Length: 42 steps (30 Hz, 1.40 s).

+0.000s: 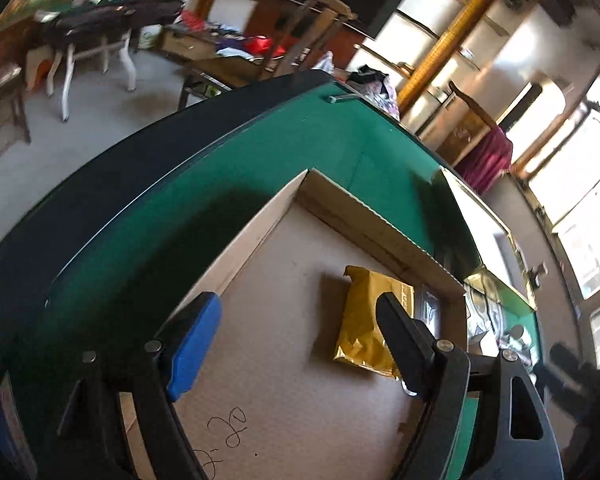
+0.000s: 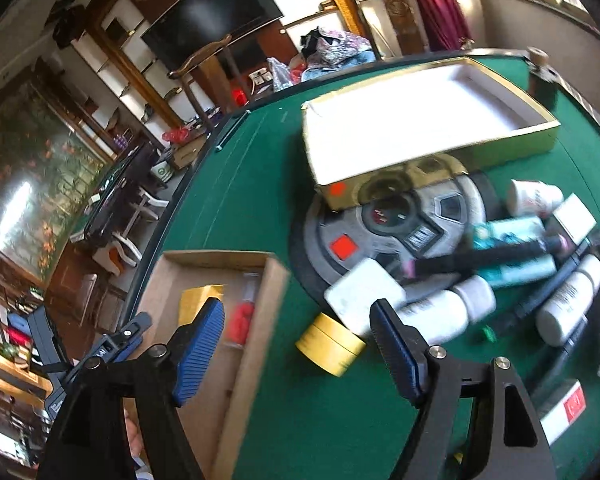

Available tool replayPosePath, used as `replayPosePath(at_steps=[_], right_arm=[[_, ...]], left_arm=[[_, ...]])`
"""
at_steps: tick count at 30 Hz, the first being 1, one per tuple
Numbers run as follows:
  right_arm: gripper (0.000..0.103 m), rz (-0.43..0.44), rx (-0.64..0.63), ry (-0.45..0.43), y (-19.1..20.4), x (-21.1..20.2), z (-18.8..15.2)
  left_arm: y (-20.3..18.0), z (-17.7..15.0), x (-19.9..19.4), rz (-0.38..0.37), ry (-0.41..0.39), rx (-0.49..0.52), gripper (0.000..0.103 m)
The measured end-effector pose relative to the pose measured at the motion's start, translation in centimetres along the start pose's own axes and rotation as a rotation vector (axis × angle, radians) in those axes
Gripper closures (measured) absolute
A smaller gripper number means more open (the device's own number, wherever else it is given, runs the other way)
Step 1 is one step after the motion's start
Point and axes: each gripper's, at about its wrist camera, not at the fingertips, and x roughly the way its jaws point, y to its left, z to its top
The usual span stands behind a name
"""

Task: Organize objects
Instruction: 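Carry the pouch into the box with left gripper while right grasps red candle, then release the pouch and candle into the box with both grippers, then grasp the yellow tape roll with the left gripper and lift it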

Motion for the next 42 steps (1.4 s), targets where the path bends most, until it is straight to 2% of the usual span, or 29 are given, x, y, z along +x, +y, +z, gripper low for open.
replayPosePath(at_steps=[4, 7, 9, 12, 14, 20, 25, 28, 31, 32, 34, 36, 37, 38, 42], right_arm=[[0.022, -0.031, 0.011, -0.007, -2.2, -1.4, -0.9], [0.022, -0.057, 0.032, -0.042, -4.6, -3.3, -2.0], [0.021, -0.078, 0.056, -0.086, -6.4, -4.8, -2.5], [0.019, -0.124, 0.082, -0.148, -8.7, -6.6, -2.8], [0.019, -0.145, 0.093, -0.170, -9.8, -7.2, -2.8], [0.019, -0.196, 0.076, -0.227, -12.4, -7.9, -3.0], [0.019, -0.208, 0.060, -0.269, -14.0, -8.0, -3.2], [0.019, -0.185, 0.063, -0.241, -14.5, -7.5, -3.2], [0.019, -0.176, 0.056, -0.250, -14.4, -8.0, -3.3], [0.019, -0.182, 0.048, -0.263, -14.2, -8.4, -3.4], [0.019, -0.187, 0.045, -0.275, -14.1, -8.6, -3.5], [0.018, -0.187, 0.050, -0.280, -14.2, -8.8, -3.5], [0.017, -0.189, 0.055, -0.280, -14.3, -8.9, -3.5], [0.017, -0.191, 0.059, -0.279, -14.4, -8.8, -3.5], [0.017, -0.194, 0.067, -0.261, -14.6, -8.4, -3.4]], left_arm=[[-0.3, 0.1, -1.0, -0.039, 0.010, 0.020, 0.024], [-2.7, -0.2, -3.5, -0.065, -0.032, 0.095, 0.021], [-6.3, -1.1, -4.6, -0.067, -0.033, 0.214, 0.013], [-11.6, -3.5, -4.7, -0.090, 0.001, 0.398, 0.012], [-14.2, -5.2, -4.2, -0.096, 0.027, 0.478, 0.012], [-19.0, -8.3, 0.8, -0.020, 0.111, 0.613, 0.012], [-21.4, -10.2, 3.0, 0.063, 0.100, 0.721, 0.013], [-22.6, -10.6, 4.6, 0.101, 0.097, 0.775, 0.013], [-23.6, -11.2, 5.8, 0.114, 0.109, 0.818, 0.013], [-24.0, -11.4, 6.3, 0.122, 0.116, 0.834, 0.014], [-24.3, -11.7, 7.0, 0.124, 0.139, 0.845, 0.029], [-24.2, -11.8, 7.7, 0.116, 0.189, 0.833, 0.049], [-24.1, -11.9, 7.8, 0.105, 0.201, 0.823, 0.053], [-24.0, -11.9, 7.6, 0.092, 0.197, 0.814, 0.056], [-23.2, -11.6, 6.8, 0.048, 0.183, 0.755, 0.057]])
